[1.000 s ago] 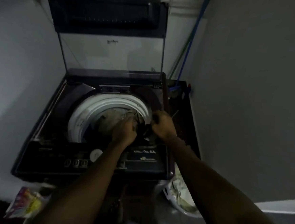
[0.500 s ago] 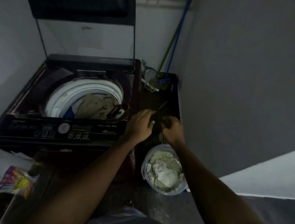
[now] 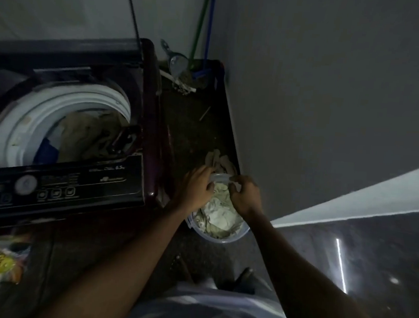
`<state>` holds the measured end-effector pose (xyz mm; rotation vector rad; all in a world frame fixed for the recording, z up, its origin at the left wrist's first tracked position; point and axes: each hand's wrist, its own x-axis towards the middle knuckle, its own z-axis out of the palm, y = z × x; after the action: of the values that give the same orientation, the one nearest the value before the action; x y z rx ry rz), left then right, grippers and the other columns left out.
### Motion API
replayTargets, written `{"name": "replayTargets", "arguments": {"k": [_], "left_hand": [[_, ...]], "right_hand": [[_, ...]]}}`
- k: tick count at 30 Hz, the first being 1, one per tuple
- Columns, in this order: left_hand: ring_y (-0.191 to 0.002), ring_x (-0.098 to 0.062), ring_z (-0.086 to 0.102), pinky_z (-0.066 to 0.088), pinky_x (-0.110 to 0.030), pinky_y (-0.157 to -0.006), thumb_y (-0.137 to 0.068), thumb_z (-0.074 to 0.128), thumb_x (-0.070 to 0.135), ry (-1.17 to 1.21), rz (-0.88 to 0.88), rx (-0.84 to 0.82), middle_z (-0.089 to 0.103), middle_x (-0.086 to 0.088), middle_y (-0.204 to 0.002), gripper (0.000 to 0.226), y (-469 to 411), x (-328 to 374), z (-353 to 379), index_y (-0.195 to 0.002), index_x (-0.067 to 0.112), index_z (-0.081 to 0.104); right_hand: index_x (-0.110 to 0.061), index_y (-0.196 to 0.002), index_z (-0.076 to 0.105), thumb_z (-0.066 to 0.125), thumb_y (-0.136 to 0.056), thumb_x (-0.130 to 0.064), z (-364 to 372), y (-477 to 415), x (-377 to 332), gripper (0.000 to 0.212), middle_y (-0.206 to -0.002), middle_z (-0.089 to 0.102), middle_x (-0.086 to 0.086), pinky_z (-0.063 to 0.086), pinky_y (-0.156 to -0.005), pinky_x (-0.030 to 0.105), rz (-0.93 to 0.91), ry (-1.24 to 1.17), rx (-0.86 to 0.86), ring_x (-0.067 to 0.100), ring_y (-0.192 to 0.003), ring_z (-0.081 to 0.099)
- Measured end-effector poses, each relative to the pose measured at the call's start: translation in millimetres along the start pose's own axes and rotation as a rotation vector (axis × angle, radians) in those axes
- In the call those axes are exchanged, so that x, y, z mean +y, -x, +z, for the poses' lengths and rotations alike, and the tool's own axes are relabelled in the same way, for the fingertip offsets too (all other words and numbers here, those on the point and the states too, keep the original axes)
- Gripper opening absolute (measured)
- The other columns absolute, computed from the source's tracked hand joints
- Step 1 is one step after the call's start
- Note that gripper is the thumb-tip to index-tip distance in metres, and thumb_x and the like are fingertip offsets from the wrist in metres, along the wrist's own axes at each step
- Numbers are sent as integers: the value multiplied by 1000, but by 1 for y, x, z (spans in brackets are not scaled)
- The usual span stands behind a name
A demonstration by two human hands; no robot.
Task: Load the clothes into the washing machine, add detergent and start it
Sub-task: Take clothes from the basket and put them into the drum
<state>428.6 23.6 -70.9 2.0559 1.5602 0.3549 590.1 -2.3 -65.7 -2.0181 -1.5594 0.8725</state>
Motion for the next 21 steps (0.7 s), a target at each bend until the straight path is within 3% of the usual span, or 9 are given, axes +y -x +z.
{"name": "replayTargets", "arguments": {"k": [9,16,21], "left_hand": [[-126,-26,53,41,-38,-102,-94,59,25,101,-173,-7,59,-7,-135,44,-7,-8,107,-136,12,54],[-119,-34,58,46,-41,-97,-91,59,11,94,-215,-39,64,-13,-127,38,-27,-79,237,-129,9,60],[-127,-33,51,41,-41,-102,-97,57,22,-5,-229,-189,55,-12,-138,45,-45,-149,334,-139,9,50]], "right_hand": [[-12,-107,70,54,-91,-11,20,-26,97,22,-115,66,4,42,-82,20,50,-4,-87,19,-104,62],[-17,-125,61,57,-92,-32,94,-76,224,36,-134,55,4,41,-97,28,51,281,-455,22,-122,52],[-21,-133,52,51,-94,-28,168,-110,309,39,-139,50,4,38,-101,30,10,440,-489,23,-128,47]]}}
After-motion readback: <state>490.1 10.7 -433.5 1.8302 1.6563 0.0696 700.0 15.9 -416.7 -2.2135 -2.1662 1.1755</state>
